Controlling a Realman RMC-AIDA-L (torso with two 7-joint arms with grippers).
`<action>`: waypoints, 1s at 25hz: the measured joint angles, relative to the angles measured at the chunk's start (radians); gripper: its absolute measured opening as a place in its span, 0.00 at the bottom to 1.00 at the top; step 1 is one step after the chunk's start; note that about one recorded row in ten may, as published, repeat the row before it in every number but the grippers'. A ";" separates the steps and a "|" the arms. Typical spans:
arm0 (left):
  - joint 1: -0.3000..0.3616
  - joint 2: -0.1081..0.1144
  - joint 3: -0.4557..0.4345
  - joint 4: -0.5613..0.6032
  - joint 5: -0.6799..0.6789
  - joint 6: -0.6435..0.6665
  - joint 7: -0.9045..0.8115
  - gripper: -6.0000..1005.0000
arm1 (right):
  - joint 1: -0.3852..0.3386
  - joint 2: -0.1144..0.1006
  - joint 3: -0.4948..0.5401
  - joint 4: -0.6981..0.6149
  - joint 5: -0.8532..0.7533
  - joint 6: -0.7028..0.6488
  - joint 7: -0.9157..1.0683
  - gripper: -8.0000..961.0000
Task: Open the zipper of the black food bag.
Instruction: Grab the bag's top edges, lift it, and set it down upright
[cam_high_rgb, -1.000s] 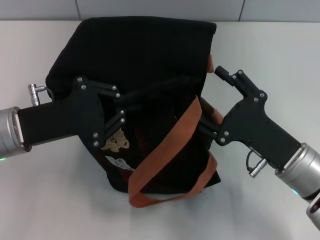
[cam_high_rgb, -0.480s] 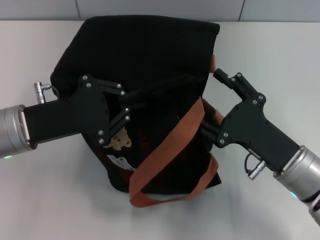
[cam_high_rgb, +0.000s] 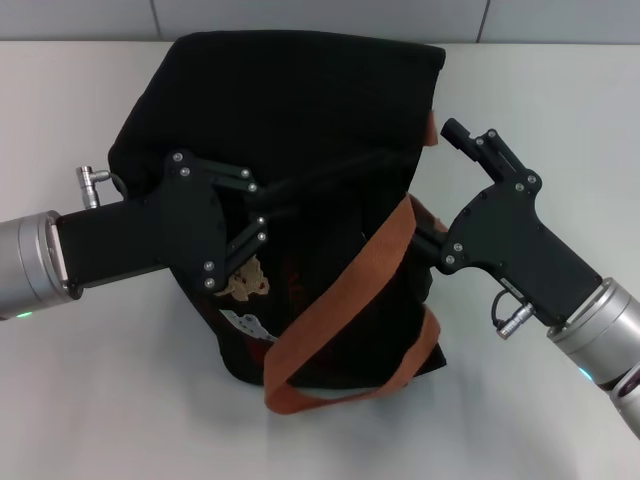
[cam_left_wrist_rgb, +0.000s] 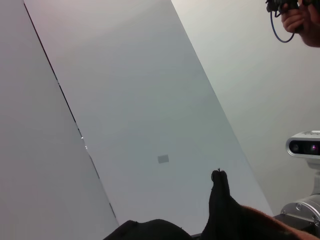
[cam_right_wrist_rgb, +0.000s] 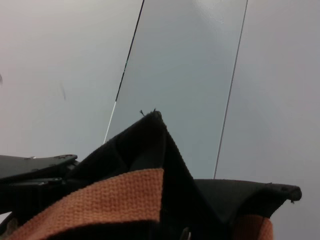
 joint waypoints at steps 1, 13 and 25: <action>0.000 0.000 0.000 0.000 0.000 0.000 0.000 0.08 | 0.000 0.000 0.000 0.001 0.000 0.000 -0.001 0.85; -0.006 0.000 0.000 -0.010 0.001 -0.009 0.013 0.08 | -0.007 0.000 -0.011 0.002 -0.017 -0.010 -0.051 0.84; -0.015 0.000 0.000 -0.019 0.000 -0.027 0.014 0.08 | -0.008 0.000 -0.003 0.004 -0.023 -0.009 -0.058 0.59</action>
